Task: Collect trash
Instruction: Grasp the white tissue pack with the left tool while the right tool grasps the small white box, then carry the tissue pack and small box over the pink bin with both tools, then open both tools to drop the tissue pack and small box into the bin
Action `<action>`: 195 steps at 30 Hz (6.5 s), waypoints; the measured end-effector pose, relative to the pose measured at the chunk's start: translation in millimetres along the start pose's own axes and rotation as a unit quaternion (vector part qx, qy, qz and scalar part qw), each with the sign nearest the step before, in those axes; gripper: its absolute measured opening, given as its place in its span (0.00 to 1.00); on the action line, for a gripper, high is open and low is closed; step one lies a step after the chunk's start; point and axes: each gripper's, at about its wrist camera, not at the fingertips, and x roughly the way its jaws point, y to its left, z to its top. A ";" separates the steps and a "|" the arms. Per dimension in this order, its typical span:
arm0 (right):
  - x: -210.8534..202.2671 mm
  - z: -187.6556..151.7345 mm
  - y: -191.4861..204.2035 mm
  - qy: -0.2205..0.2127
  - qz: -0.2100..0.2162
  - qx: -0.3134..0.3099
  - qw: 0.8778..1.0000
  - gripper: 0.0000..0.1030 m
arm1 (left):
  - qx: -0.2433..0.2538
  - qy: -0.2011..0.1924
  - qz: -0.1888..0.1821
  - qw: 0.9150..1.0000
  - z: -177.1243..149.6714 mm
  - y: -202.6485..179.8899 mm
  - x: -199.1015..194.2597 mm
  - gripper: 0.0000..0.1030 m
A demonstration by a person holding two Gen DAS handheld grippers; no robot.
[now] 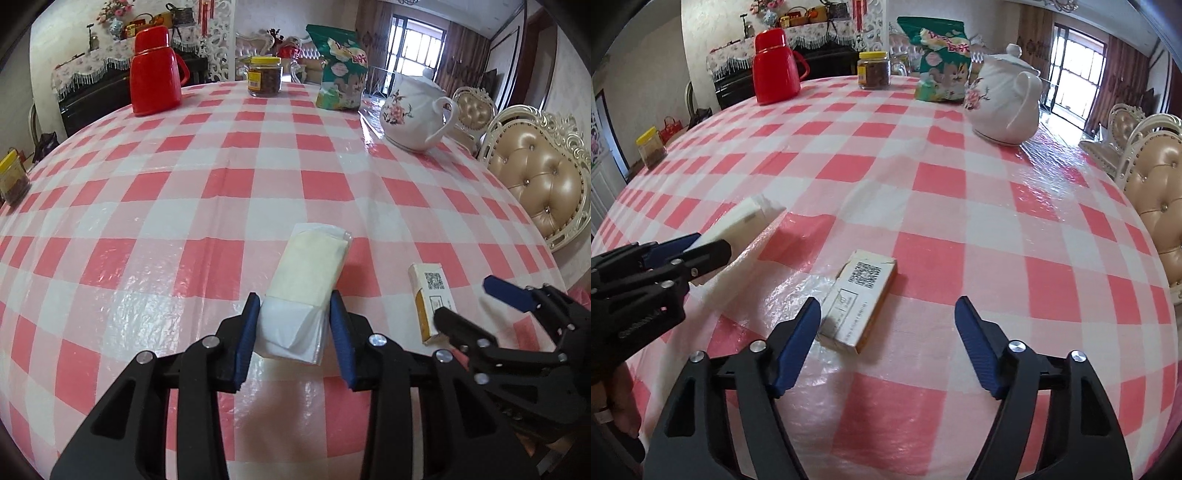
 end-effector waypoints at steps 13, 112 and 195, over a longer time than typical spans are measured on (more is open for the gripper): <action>16.7 2.7 15.7 0.022 0.012 -0.021 0.999 0.44 | -0.003 -0.008 -0.002 1.000 2.9 -0.5 -5.3 0.36; -228.5 -174.3 -299.6 -0.111 -0.145 0.179 0.967 0.31 | 0.182 -0.068 -0.135 0.972 -46.8 -331.1 -100.0 0.36; -284.5 -288.9 -383.8 -0.095 -0.224 0.248 0.938 0.82 | 0.206 0.008 -0.255 0.945 -130.1 -468.5 -100.2 0.79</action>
